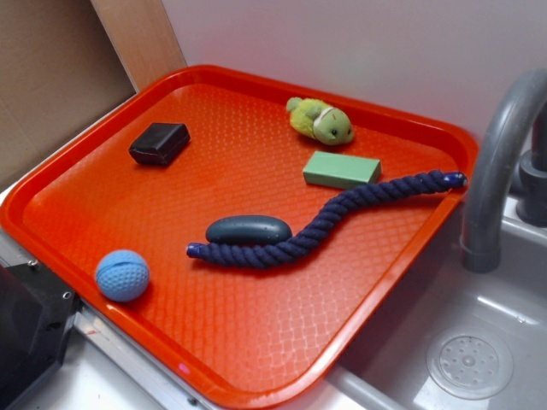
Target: Grab the blue ball.
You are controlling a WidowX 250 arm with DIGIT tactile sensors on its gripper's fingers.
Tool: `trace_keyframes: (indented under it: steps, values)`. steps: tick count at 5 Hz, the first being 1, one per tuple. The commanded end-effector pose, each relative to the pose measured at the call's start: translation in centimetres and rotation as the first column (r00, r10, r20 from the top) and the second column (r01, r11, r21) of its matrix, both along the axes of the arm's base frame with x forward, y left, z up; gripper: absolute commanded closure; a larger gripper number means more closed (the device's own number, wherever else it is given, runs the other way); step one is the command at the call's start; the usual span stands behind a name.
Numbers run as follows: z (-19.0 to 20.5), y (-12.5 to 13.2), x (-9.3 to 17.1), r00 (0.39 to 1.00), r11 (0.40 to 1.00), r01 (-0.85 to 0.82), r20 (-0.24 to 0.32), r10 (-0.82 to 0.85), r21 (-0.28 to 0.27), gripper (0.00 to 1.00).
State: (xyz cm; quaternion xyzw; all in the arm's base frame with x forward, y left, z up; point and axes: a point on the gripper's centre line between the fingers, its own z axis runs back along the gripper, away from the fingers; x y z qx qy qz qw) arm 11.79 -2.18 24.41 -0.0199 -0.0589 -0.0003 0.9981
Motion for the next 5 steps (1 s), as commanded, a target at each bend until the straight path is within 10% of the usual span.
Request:
trace_keyframes:
  steps: [1, 4, 5]
  values:
    - [0.0, 0.0, 0.0, 1.0, 1.0, 0.0, 0.0, 0.0, 0.0, 0.0]
    - [-12.5, -3.7, 0.4, 0.999, 0.997, 0.035, -0.018, -0.036, -0.062, 0.0]
    - [-15.6, -3.6, -0.1, 0.998, 0.998, 0.069, -0.011, -0.069, 0.001, 0.0]
